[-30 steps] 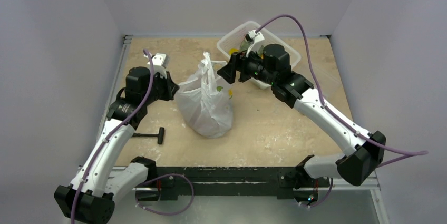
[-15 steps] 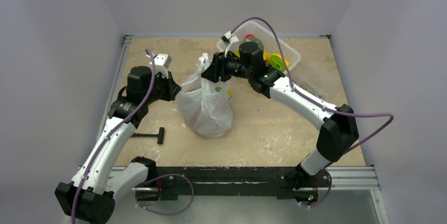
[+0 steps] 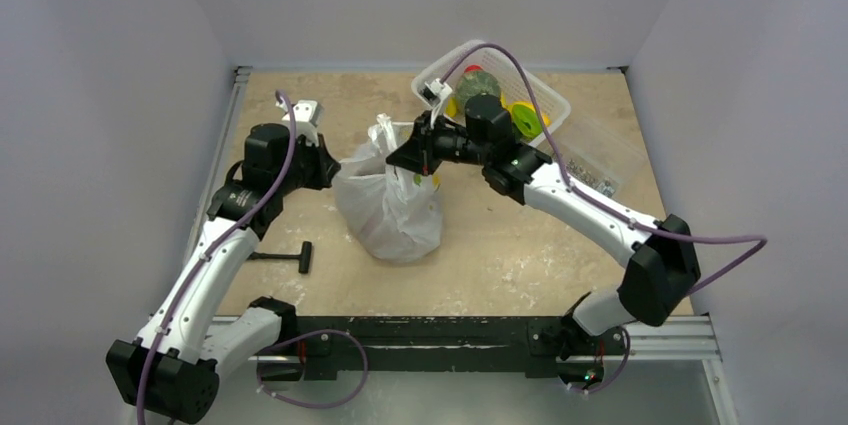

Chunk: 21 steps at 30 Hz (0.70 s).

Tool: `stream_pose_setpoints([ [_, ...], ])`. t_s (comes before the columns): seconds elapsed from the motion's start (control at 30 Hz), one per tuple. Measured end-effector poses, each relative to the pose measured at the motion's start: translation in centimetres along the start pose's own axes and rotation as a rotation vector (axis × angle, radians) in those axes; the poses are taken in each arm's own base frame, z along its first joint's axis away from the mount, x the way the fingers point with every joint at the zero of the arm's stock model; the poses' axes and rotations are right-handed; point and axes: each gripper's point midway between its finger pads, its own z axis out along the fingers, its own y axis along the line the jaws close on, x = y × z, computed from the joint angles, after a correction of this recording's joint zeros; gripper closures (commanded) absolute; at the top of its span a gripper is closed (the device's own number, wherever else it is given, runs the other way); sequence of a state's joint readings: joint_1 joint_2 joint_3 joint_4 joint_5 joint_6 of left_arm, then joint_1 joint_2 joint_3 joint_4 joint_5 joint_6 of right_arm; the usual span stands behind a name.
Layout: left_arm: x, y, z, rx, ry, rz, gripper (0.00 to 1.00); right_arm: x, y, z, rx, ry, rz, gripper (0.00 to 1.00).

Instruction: Take the fake fruits out of the plastic bag

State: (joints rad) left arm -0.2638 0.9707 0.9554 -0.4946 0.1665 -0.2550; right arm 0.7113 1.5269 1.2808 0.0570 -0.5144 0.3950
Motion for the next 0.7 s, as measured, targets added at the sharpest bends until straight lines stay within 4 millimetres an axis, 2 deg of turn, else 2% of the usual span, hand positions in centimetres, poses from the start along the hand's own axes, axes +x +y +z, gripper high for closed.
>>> stream_pose_setpoints([
  [0.1,0.0,0.4,0.2,-0.015,0.004,-0.02,1.0,2.1,2.4,-1.4,-0.048,0.02,-0.061,1.0],
  [0.23,0.1,1.2,0.6,-0.034,0.017,-0.053,1.0,5.7,7.7,-1.9,-0.152,0.067,-0.235,1.0],
  [0.33,0.3,1.4,1.1,-0.03,0.039,-0.076,1.0,9.6,11.8,-1.7,-0.219,0.113,-0.405,1.0],
  [0.4,0.5,1.3,1.3,-0.024,0.049,-0.081,1.0,12.6,12.9,-1.5,-0.232,0.159,-0.481,1.0],
  [0.5,0.5,1.3,1.2,-0.018,0.052,-0.085,1.0,17.4,12.1,-0.8,-0.179,0.249,-0.549,1.0],
  [0.57,0.4,1.4,1.2,-0.018,0.05,-0.087,1.0,21.4,10.9,-0.3,-0.125,0.327,-0.584,1.0],
  [0.7,0.4,1.4,1.2,-0.014,0.051,-0.087,1.0,29.3,8.1,-0.9,-0.044,0.497,-0.625,1.0],
])
